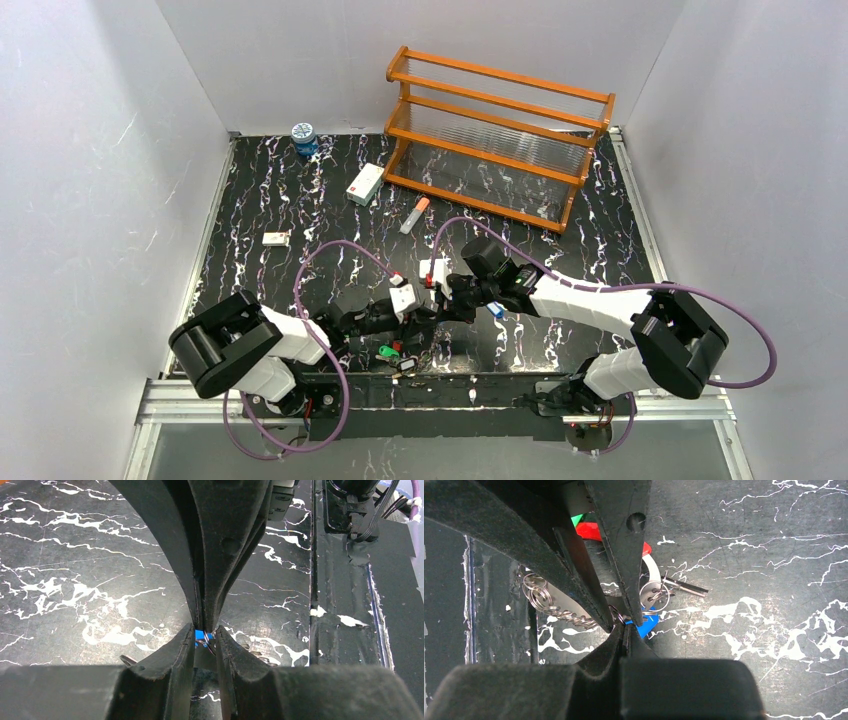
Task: Put the keys on the keyring
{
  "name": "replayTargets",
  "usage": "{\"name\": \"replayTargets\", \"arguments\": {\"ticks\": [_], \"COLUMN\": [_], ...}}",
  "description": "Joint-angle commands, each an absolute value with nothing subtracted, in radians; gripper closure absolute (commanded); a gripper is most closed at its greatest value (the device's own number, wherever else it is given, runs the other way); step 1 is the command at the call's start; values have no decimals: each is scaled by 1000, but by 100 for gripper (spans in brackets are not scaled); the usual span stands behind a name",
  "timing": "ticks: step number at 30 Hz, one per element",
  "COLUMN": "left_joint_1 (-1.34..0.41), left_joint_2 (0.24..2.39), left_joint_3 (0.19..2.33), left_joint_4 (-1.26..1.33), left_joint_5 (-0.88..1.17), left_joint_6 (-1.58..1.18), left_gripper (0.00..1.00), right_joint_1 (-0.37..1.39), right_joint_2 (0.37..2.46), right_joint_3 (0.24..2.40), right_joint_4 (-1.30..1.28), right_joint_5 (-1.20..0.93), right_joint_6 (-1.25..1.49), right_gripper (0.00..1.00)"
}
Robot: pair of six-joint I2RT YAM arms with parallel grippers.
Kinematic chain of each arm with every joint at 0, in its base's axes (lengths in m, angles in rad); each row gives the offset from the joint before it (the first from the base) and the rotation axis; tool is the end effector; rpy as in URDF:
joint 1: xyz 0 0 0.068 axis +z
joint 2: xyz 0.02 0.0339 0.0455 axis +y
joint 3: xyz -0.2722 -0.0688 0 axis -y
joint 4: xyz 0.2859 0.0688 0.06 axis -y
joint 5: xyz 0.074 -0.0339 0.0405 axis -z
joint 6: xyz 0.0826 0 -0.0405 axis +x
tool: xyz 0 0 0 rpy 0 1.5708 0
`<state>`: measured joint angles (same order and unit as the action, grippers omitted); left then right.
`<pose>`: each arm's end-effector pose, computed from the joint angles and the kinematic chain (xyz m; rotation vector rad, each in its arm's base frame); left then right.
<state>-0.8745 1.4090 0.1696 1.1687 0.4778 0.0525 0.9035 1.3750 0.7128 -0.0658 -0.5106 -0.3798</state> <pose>0.1459 -0.2337 0.1209 1.0994 1.3413 -1.0072 0.1777 0.2908 0.1548 -1.6044 1.6944 0.8532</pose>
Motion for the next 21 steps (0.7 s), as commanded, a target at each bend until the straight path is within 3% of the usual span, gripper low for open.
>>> {"name": "replayTargets", "arguments": {"ticks": [1, 6, 8, 14, 17, 21], "left_joint_1": [-880, -879, -879, -879, -879, -881], "left_joint_2": [1411, 1407, 1404, 1389, 1377, 1375], "left_joint_3": [193, 195, 199, 210, 209, 213], "left_joint_4": [1149, 1123, 1110, 1065, 1055, 1045], "left_joint_5": [470, 453, 453, 440, 428, 431], "left_joint_6": [52, 55, 60, 73, 77, 83], "left_gripper": [82, 89, 100, 100, 88, 100], "right_joint_1": [908, 908, 908, 908, 909, 910], "right_joint_2": [1341, 1337, 1333, 1324, 1323, 1320], "right_joint_3": [761, 762, 762, 761, 759, 760], "right_joint_4": [-43, -50, -51, -42, -38, -32], "right_joint_5": [-514, -509, -506, -506, -511, -514], "right_joint_6": [-374, -377, -379, -383, -383, -381], "right_gripper": [99, 99, 99, 99, 99, 99]}}
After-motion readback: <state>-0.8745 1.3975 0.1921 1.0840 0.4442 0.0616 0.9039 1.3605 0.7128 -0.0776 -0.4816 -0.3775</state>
